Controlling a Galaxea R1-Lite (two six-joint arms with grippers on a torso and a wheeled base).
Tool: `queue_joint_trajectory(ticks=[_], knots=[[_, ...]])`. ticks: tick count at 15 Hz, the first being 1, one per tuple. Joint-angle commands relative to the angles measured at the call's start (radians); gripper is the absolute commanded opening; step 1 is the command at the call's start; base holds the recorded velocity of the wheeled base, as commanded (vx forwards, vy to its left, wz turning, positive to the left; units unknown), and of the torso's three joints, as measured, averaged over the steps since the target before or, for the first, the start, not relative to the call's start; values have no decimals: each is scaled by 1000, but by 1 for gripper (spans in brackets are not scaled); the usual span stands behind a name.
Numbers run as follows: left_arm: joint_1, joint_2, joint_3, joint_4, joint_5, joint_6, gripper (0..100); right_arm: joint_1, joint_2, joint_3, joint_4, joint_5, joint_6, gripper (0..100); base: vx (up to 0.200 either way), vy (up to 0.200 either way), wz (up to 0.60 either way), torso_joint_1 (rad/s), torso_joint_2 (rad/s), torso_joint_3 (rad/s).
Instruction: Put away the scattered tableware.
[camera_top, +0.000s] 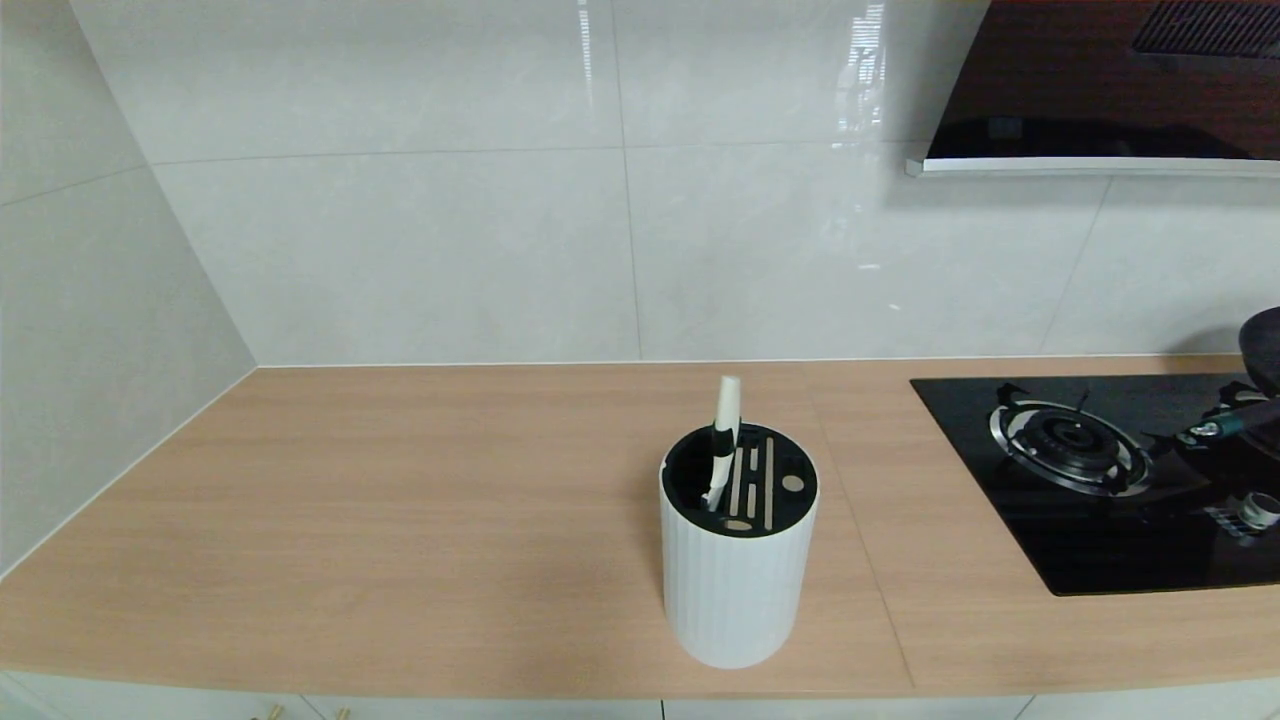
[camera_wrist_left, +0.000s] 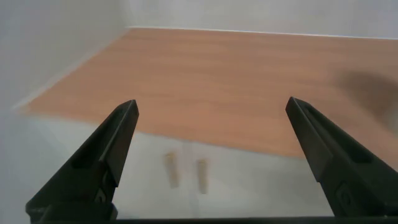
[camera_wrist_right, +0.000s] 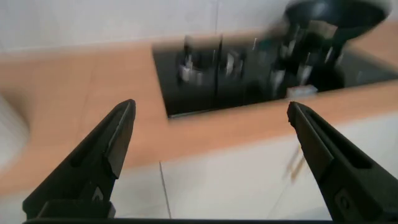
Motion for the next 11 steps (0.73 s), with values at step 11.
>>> queue_joint_trajectory(ticks=[11], knots=[[0, 2, 2, 13, -38, -5, 100, 4, -5, 5, 47, 237, 44, 100, 0, 0, 0, 0, 0, 0]])
